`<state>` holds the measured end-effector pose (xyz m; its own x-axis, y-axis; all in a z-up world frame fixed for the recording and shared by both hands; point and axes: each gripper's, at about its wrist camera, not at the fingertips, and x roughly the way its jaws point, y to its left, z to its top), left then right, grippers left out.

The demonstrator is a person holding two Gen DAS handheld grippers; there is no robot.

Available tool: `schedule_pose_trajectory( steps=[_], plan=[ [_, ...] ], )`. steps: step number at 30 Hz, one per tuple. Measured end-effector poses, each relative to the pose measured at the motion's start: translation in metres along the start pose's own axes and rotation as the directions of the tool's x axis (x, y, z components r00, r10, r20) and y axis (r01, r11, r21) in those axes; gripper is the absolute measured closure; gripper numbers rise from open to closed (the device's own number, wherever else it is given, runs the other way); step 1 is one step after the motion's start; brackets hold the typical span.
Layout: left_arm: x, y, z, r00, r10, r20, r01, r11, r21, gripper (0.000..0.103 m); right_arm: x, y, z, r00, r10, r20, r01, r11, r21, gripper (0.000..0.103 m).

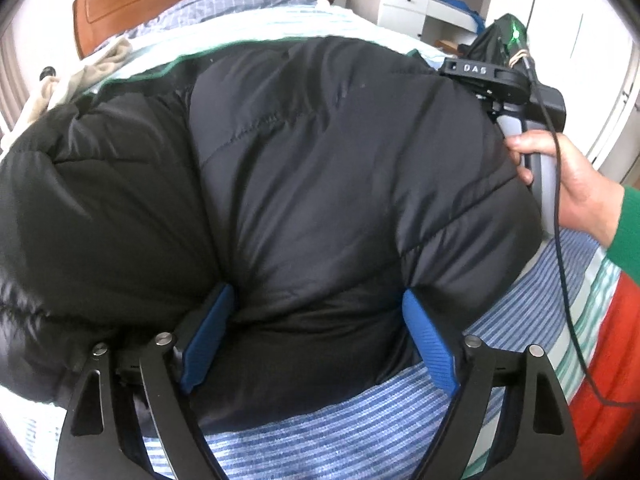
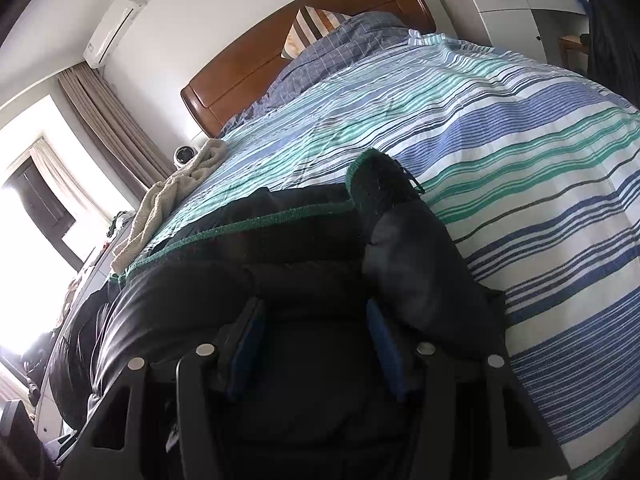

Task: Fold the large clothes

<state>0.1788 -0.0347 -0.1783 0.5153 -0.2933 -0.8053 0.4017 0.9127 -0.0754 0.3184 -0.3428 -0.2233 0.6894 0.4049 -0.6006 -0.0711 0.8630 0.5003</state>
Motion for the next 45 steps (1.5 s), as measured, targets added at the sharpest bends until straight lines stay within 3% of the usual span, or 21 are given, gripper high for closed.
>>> schedule_pose_trajectory(
  steps=[4,8,10,14,21,26,34,45],
  plan=[
    [-0.025,-0.004,-0.003,1.0,-0.013,-0.002,0.013,0.999,-0.033,0.017,-0.006,0.002,0.001,1.0,-0.008,0.0,0.008,1.0,0.004,0.049],
    [-0.055,0.01,-0.009,0.997,-0.077,0.015,0.079,0.989,-0.123,0.017,-0.038,0.022,-0.007,0.986,-0.168,0.025,0.168,0.985,-0.037,0.048],
    [-0.064,0.018,-0.012,0.998,-0.06,0.024,0.063,0.99,-0.13,0.017,-0.064,0.034,-0.017,0.979,-0.201,0.045,0.203,0.978,-0.042,0.047],
    [-0.077,0.033,-0.014,0.999,0.014,0.043,-0.009,0.992,-0.126,0.017,-0.118,0.049,-0.05,0.979,-0.192,0.065,0.196,0.979,-0.054,0.033],
    [-0.082,0.058,-0.016,0.994,0.092,0.055,-0.081,0.98,-0.18,0.009,-0.171,0.051,-0.123,0.975,-0.222,-0.009,0.22,0.972,-0.081,0.033],
    [-0.082,0.058,-0.016,0.988,0.139,0.068,-0.122,0.969,-0.216,0.009,-0.178,0.047,-0.152,0.968,-0.233,-0.09,0.226,0.971,-0.082,0.033],
    [-0.091,0.064,-0.002,0.976,0.178,0.127,-0.149,0.965,-0.215,0.004,-0.182,0.041,-0.153,0.973,-0.219,-0.07,0.219,0.976,-0.014,0.033],
    [-0.092,0.074,-0.001,0.968,0.221,0.116,-0.19,0.954,-0.232,0.003,-0.188,0.043,-0.162,0.983,-0.173,-0.058,0.173,0.985,0.001,0.033]
  ],
)
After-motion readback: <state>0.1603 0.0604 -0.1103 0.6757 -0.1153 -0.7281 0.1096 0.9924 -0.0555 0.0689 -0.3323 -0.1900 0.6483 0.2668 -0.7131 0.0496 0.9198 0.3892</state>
